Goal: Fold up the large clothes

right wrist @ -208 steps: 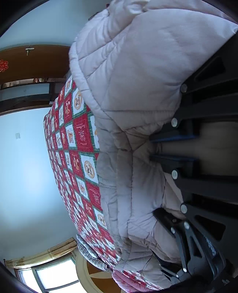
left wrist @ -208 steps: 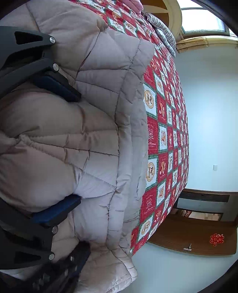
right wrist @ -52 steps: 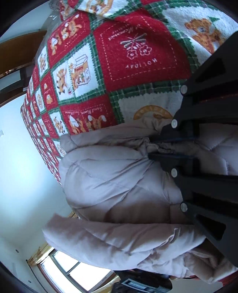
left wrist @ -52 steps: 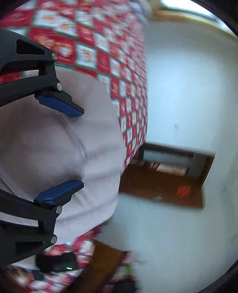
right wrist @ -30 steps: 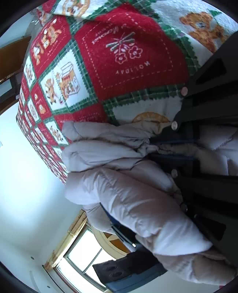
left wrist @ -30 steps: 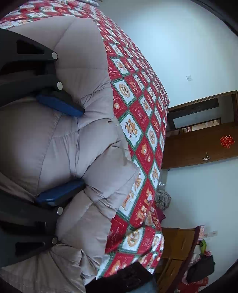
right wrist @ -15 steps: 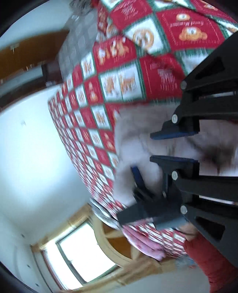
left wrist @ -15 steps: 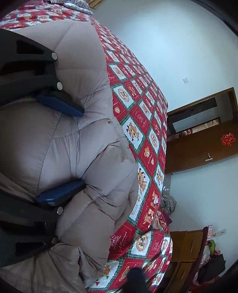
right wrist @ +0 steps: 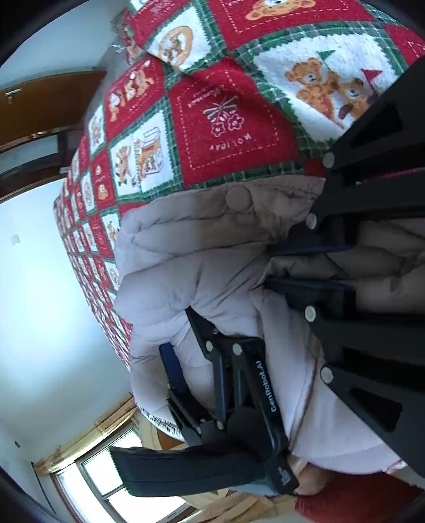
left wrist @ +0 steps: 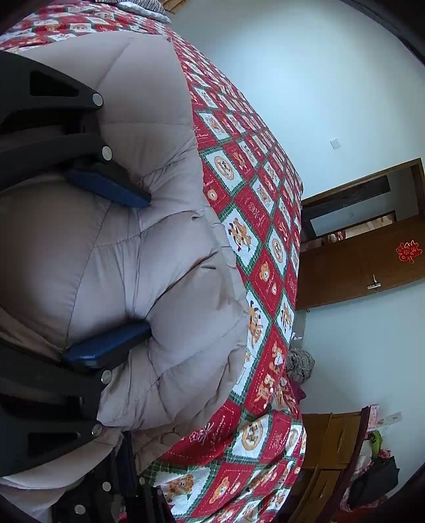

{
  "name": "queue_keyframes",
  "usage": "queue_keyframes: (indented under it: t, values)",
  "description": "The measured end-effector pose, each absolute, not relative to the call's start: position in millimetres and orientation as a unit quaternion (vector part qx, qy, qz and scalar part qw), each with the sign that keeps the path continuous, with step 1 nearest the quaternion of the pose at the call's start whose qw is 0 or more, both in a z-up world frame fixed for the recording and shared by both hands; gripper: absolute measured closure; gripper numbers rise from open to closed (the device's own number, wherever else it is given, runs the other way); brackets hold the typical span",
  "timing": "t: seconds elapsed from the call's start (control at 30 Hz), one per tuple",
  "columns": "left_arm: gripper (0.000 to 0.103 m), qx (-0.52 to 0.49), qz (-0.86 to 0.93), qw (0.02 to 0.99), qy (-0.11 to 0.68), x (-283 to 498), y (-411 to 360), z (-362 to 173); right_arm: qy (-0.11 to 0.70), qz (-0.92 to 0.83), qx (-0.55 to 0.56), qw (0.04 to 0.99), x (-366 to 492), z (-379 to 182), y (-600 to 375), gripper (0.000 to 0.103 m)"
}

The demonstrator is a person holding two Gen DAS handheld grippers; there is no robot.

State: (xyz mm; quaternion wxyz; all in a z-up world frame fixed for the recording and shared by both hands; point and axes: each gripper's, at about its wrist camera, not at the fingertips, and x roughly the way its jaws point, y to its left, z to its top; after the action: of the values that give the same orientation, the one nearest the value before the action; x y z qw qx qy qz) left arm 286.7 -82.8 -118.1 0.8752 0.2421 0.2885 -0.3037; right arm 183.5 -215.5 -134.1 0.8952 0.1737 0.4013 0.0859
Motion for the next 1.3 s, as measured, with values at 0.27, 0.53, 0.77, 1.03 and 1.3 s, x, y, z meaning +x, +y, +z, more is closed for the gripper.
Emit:
queue_keyframes:
  t: [0.27, 0.53, 0.77, 1.03, 1.3]
  values:
    - [0.025, 0.281, -0.247, 0.888, 0.268, 263, -80, -96, 0.441, 0.099, 0.165, 0.877, 189, -115, -223, 0.087]
    - [0.017, 0.143, -0.163, 0.944, 0.249, 262, 16, -19, 0.351, 0.110, 0.074, 0.927, 202, 1, -208, 0.079]
    - [0.016, 0.004, -0.040, 0.942, 0.333, 321, 51, -52, 0.413, 0.094, 0.068, 0.903, 298, -65, -175, 0.076]
    - [0.016, 0.036, -0.063, 0.936, 0.345, 337, 20, -93, 0.408, 0.086, 0.118, 0.901, 294, -111, -191, 0.078]
    - [0.016, 0.080, -0.035, 0.937, 0.340, 344, -1, -109, 0.402, 0.065, 0.127, 0.905, 299, -120, -192, 0.082]
